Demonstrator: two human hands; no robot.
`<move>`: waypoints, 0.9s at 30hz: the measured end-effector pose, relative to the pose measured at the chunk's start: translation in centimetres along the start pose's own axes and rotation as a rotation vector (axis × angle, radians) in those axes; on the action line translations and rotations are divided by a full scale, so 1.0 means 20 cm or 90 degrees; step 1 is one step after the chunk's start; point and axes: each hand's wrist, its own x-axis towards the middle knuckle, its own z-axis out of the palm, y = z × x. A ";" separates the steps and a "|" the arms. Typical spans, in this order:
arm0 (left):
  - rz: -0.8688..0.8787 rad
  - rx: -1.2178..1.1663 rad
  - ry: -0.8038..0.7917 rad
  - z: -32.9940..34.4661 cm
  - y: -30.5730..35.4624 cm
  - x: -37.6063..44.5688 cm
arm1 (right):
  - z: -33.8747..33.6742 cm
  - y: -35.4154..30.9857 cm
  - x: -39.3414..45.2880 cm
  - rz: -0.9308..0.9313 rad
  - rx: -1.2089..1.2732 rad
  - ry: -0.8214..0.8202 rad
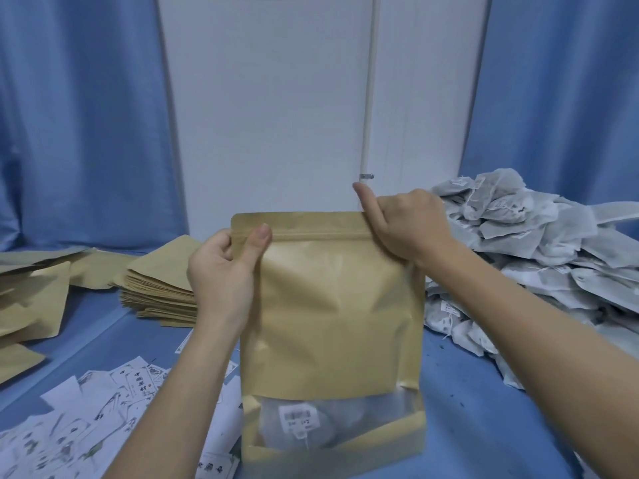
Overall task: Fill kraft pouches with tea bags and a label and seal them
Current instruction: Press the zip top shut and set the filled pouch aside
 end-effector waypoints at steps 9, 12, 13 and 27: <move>-0.027 -0.020 0.042 -0.12 -0.01 0.02 | 0.10 0.17 -0.22 0.300 0.695 -0.218; -0.030 -0.032 0.046 -0.14 -0.01 0.06 | 0.21 0.21 -0.44 0.282 0.896 -0.462; -0.046 -0.045 0.038 -0.14 -0.01 0.07 | 0.24 0.20 -0.48 0.295 0.905 -0.466; -0.570 -0.101 -0.296 -0.33 -0.06 -0.02 | 0.38 -0.04 -0.62 0.608 1.108 -0.284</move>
